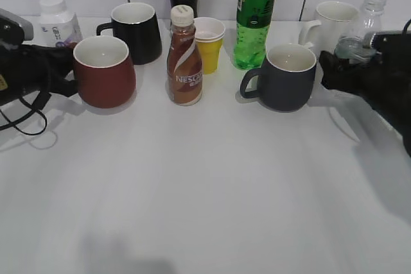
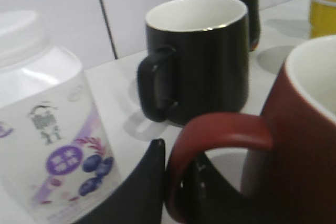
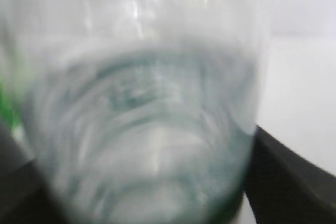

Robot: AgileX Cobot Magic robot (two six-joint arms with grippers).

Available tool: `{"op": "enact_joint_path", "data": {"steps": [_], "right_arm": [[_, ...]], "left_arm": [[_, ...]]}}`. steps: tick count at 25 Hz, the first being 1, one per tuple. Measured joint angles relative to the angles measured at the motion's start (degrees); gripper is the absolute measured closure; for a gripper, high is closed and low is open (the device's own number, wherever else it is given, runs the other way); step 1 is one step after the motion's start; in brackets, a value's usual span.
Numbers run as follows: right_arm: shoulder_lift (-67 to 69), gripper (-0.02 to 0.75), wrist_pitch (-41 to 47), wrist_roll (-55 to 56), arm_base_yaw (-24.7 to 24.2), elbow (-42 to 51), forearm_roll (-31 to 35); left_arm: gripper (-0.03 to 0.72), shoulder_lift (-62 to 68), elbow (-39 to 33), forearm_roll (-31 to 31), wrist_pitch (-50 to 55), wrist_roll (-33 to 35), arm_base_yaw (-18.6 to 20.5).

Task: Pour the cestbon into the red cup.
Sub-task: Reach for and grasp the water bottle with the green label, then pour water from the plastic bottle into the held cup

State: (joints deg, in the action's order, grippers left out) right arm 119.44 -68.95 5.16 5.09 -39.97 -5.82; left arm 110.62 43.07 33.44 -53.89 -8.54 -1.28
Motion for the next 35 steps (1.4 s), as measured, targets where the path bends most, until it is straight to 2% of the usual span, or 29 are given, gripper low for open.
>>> {"op": "enact_joint_path", "data": {"steps": [2,7,17,25,28,31,35], "right_arm": [[0.0,0.142,0.7,0.0,0.0,-1.6,0.1],[0.0,0.259,2.5,-0.2,0.0,-3.1,0.3],[-0.5,0.261,2.4,-0.2,0.0,-2.4,0.3],[-7.5,0.261,1.0,-0.8,0.0,8.7,0.1],[-11.7,0.261,1.4,-2.1,0.0,14.5,-0.4],[-16.6,0.261,1.8,-2.4,0.0,18.8,-1.9],[-24.2,0.261,2.1,-2.6,0.0,21.2,-8.0]], "left_arm": [[0.629,0.0,0.0,1.4,0.0,-1.0,0.0],[0.629,-0.1,0.0,5.6,0.0,-4.2,0.0],[0.629,-4.7,-5.5,7.3,-0.1,-4.5,0.0],[0.629,-10.5,-10.6,7.5,-0.8,-4.5,-0.6],[0.629,-11.8,-12.2,7.5,-0.7,-4.5,-2.8],[0.629,-12.7,-12.8,7.6,-0.5,-4.5,-6.6],[0.629,-13.2,-13.0,7.6,-0.2,-4.5,-11.9]]}}
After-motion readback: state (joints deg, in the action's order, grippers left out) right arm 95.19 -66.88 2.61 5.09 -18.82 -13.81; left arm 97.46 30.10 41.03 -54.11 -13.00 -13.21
